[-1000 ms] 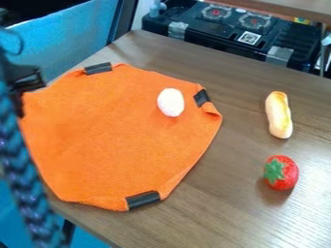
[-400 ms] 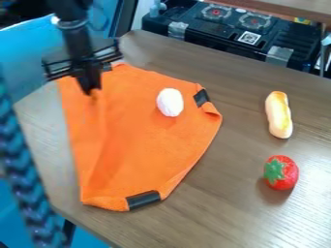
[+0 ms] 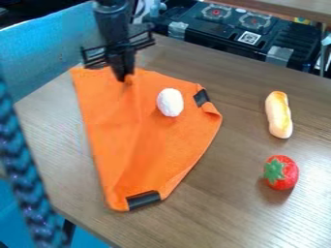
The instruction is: Fold the cloth from the bottom left to the upper right
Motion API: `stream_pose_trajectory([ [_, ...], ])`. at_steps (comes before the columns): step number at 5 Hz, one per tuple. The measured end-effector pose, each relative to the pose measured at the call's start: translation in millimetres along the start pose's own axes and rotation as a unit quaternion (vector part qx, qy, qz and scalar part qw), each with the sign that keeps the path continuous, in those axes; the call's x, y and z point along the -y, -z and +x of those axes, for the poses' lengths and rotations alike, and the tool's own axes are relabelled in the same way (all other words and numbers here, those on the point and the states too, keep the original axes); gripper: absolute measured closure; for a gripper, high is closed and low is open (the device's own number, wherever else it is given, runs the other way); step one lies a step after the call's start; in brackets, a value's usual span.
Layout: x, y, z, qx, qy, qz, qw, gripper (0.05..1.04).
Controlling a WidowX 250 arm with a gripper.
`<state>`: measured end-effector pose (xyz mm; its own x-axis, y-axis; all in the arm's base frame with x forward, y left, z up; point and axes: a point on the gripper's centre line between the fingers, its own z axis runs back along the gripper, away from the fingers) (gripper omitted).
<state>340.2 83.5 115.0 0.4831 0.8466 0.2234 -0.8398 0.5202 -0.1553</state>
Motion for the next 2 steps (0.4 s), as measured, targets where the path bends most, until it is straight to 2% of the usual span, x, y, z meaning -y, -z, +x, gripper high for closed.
stream_pose_trajectory([
  [2, 49, 10, -8, 0.001, -0.001, 0.010, 1.0000, 1.015],
])
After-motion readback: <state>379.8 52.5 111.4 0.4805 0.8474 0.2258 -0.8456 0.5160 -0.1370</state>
